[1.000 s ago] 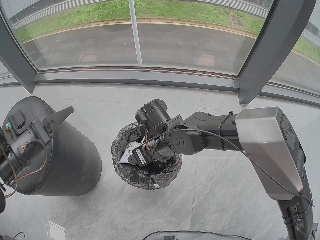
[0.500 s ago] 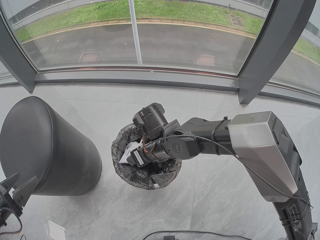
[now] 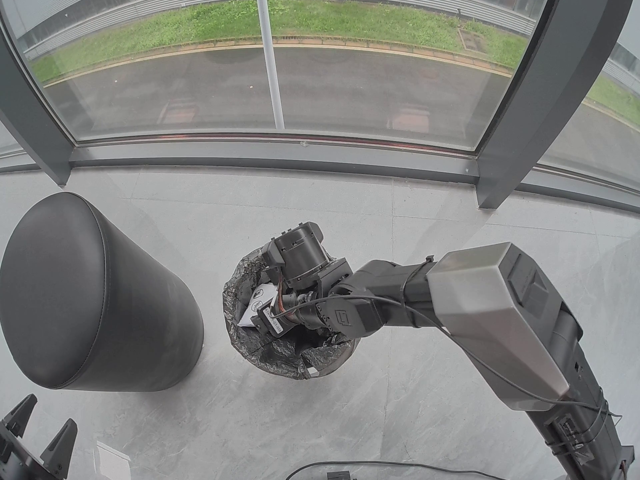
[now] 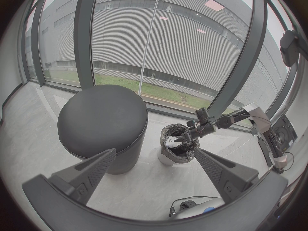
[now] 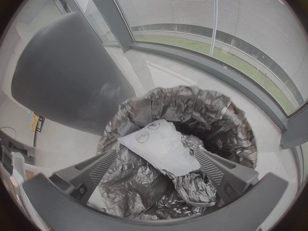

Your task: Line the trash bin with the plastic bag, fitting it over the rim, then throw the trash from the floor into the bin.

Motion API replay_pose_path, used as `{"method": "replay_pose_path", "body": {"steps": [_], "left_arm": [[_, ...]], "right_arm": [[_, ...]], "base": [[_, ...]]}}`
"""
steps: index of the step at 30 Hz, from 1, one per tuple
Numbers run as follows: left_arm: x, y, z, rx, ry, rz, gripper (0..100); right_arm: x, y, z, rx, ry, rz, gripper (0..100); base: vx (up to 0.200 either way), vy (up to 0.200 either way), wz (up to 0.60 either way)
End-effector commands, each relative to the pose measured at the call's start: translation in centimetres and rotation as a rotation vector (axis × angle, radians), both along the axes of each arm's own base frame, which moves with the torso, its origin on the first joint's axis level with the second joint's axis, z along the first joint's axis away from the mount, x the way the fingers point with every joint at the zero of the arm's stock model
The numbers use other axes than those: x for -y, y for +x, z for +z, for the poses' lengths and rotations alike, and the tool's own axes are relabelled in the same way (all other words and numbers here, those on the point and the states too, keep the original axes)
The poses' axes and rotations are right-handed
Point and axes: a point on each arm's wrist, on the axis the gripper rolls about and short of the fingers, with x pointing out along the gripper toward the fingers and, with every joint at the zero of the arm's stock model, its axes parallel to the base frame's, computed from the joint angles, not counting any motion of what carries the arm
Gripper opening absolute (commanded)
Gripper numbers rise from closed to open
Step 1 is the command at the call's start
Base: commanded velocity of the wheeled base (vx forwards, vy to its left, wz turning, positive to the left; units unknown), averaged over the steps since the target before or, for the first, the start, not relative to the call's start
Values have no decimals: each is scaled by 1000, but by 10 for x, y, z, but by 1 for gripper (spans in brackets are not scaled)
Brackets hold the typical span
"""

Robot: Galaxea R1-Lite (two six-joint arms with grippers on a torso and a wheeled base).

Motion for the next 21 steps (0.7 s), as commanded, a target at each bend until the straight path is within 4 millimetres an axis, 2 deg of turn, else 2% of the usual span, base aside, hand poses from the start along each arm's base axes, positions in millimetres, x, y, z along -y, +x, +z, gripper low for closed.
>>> {"method": "replay_pose_path", "body": {"steps": [1,6,15,21], "left_arm": [[-1,-8,-13,52,-7,0,100],[-2,-7,-18,38,-5,19,100],[-1,-4,-26,19,0,19,100],[-1,-2,-28,51,-4,17,100]], "right_arm": [[-1,8,-40,-13,-57,2,100],[1,16,-52,24,-88,26,100],[18,37,-50,70,-71,-15,100],[18,37,-47,72,-69,-15,100]], "base": [[0,0,0],[0,0,0],[0,0,0],[0,0,0]]}}
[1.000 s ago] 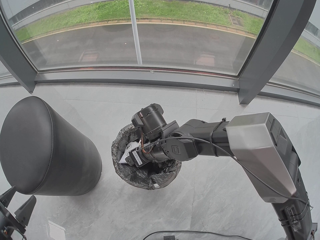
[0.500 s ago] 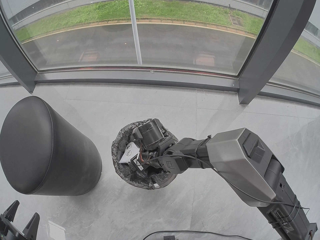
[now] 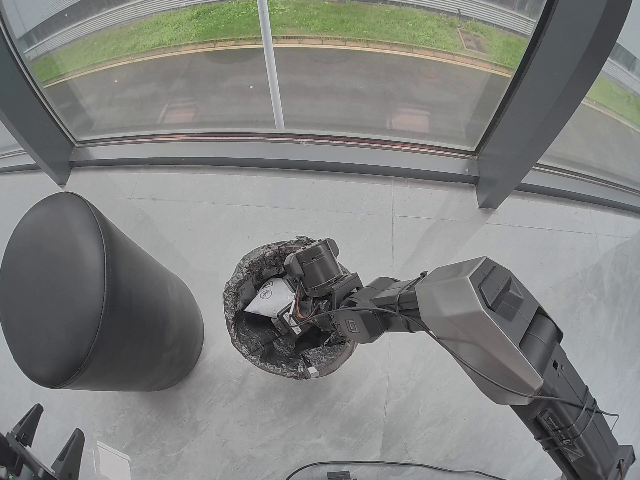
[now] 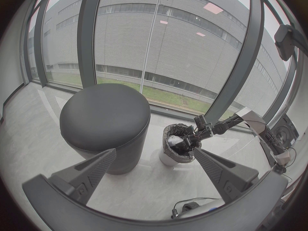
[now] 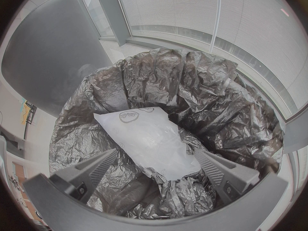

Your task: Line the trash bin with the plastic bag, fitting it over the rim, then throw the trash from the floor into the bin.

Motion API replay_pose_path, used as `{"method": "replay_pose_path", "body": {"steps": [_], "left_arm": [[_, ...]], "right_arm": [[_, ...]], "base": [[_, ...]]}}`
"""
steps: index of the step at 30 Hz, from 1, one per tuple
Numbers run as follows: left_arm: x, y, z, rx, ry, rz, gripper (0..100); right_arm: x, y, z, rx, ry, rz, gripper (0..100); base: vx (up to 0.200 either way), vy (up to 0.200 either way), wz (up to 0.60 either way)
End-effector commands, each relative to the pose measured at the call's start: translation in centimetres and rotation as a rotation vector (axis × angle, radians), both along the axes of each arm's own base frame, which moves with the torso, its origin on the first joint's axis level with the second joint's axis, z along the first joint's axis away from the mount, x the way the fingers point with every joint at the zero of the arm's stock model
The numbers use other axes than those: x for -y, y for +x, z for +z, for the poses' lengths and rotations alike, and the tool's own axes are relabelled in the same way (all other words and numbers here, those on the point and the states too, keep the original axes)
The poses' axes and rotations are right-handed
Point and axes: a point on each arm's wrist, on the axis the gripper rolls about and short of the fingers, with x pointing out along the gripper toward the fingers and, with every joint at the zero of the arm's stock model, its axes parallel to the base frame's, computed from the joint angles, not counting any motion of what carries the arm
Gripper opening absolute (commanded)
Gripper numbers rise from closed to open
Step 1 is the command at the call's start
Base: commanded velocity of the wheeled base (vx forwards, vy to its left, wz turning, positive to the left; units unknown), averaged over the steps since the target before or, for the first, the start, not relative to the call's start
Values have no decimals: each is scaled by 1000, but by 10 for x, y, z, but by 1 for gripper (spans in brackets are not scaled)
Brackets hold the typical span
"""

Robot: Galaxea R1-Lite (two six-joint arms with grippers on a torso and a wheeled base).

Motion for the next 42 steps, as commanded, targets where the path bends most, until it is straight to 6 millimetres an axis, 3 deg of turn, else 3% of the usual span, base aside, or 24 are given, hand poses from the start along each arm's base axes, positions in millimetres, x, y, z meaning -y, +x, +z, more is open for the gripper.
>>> {"method": "replay_pose_path", "body": {"steps": [1,9,28,35,42], "left_arm": [[0,3,-2,19,-5,1,100],[1,4,-8,14,-2,2,100],[1,5,-10,13,-5,2,100],[1,5,-10,15,-4,4,100],[1,6,-10,30,-7,4,100]], "right_arm": [[0,0,1,0,-1,0,100],[0,1,-9,-3,-21,-15,100],[1,2,-43,-49,-65,-17,100],[-13,-13,-40,-51,-71,17,100],[-38,-43,-66,-98,-136,86,100]], "base": [[0,0,0],[0,0,0],[189,0,0],[0,0,0],[0,0,0]]}}
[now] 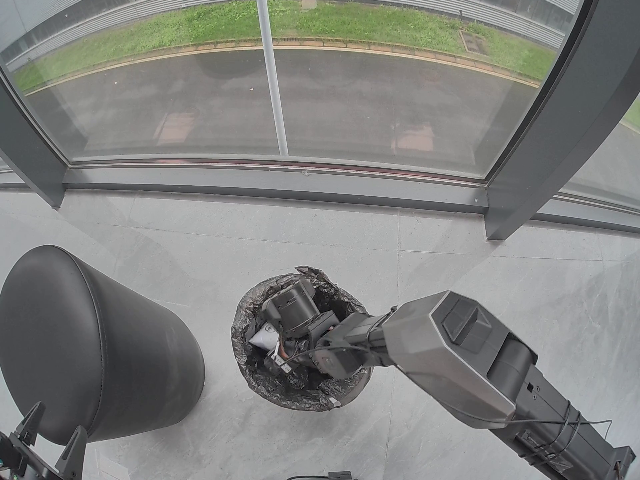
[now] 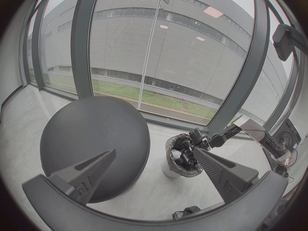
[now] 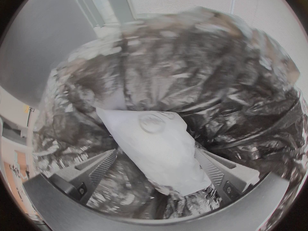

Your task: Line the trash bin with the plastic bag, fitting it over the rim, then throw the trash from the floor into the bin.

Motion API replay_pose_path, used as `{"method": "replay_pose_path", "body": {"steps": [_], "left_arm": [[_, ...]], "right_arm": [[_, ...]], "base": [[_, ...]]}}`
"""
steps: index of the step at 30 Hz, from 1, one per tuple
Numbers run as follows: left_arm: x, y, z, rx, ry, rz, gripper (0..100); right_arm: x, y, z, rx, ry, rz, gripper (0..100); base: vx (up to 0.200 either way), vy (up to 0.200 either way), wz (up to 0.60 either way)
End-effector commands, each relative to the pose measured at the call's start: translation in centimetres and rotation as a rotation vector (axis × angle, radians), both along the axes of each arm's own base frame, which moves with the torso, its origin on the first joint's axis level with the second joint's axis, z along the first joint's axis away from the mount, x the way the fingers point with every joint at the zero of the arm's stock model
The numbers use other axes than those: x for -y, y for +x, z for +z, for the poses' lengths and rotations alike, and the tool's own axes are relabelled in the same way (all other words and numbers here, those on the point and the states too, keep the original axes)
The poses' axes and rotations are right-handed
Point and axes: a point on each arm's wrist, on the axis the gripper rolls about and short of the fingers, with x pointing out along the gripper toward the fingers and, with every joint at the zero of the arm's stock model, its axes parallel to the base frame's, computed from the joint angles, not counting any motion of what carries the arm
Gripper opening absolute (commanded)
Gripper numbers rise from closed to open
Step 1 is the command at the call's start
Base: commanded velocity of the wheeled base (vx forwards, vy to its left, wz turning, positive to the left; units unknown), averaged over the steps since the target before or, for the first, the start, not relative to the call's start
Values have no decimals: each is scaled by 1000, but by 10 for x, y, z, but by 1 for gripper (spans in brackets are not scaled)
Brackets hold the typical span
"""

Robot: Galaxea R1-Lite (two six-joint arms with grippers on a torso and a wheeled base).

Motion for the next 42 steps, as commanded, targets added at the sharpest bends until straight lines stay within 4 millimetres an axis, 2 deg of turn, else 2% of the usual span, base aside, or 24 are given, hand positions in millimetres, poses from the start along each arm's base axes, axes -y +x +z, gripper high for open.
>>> {"method": "replay_pose_path", "body": {"steps": [1,7,9,12,18,30,33,42], "left_arm": [[0,1,-3,-11,0,0,100],[0,1,-3,-10,0,0,100],[0,1,-3,-10,0,0,100],[0,1,-3,-10,-1,2,100],[0,1,-3,-10,-1,2,100],[0,1,-3,-10,-3,2,100],[0,1,-3,-10,-4,2,100],[0,1,-2,-10,-11,1,100]], "right_arm": [[-15,-18,-17,-24,-31,48,100],[-14,-19,-34,-39,-55,54,100],[-9,-15,-46,-52,-69,41,100],[-2,-8,-52,-59,-75,23,100],[7,-1,-58,-69,-84,2,100],[9,2,-60,-66,-83,-4,100],[8,2,-55,-58,-79,0,100],[-4,-4,11,25,-5,27,100]], "base": [[0,0,0],[0,0,0],[0,0,0],[0,0,0],[0,0,0],[0,0,0],[0,0,0],[0,0,0]]}}
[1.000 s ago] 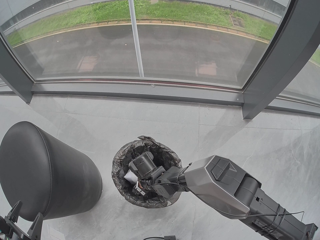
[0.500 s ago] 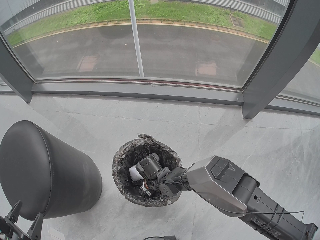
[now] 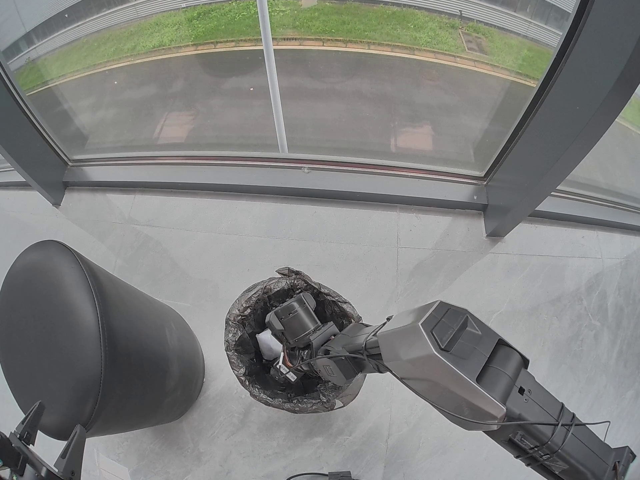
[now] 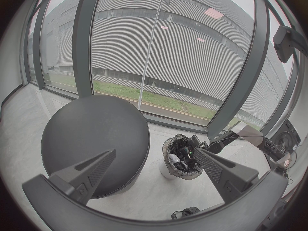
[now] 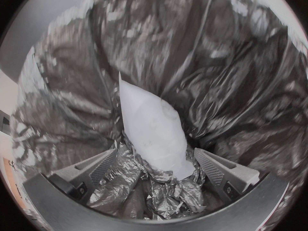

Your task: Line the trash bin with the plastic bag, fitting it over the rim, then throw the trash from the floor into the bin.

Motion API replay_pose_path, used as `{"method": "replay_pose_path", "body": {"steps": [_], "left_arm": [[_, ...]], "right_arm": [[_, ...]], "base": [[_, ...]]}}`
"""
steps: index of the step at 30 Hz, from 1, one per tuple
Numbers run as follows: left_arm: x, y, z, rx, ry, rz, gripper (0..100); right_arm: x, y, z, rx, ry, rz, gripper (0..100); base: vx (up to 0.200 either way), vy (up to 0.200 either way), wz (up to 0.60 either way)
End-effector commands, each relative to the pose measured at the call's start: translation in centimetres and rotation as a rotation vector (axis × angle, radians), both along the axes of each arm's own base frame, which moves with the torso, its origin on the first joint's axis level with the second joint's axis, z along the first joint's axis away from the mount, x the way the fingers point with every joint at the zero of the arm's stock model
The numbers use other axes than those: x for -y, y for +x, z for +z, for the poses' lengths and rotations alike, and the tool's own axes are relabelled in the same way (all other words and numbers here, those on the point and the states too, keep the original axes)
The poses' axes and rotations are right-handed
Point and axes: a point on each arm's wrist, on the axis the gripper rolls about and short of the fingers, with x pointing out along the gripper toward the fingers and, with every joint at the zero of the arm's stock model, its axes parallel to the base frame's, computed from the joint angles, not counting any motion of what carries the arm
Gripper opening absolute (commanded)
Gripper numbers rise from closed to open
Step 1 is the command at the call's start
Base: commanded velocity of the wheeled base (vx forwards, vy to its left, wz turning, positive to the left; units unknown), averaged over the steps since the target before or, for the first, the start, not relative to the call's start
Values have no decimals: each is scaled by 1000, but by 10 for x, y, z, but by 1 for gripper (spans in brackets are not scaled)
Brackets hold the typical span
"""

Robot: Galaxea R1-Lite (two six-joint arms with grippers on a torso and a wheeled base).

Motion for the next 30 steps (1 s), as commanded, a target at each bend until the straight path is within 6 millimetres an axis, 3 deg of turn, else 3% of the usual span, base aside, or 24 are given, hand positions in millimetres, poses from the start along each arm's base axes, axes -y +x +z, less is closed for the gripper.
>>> {"method": "replay_pose_path", "body": {"steps": [1,3,11,13,15,16,23,27,29,30], "left_arm": [[0,1,-3,-14,0,-1,100],[0,1,-3,-14,0,0,100],[0,1,-4,-15,6,16,100],[0,1,-4,-14,9,22,100],[0,1,-4,-14,9,22,100],[0,1,-4,-16,9,22,100],[0,1,-4,-15,0,22,100],[0,1,-4,-16,-2,22,100],[0,1,-4,-16,-2,22,100],[0,1,-4,-16,-2,22,100]], "right_arm": [[-7,-4,39,48,48,14,100],[-8,-7,56,69,45,4,100],[-7,-11,88,110,69,-14,100],[-4,-12,107,136,75,-29,100],[-3,-11,107,136,75,-31,100],[3,-12,126,140,67,-44,100],[33,-37,186,56,-43,-56,100],[59,-60,209,-70,-176,-60,100],[81,-74,218,-181,-298,-89,100],[81,-74,218,-181,-298,-89,100]], "base": [[0,0,0],[0,0,0],[0,0,0],[0,0,0],[0,0,0],[0,0,0],[0,0,0],[0,0,0],[0,0,0],[0,0,0]]}}
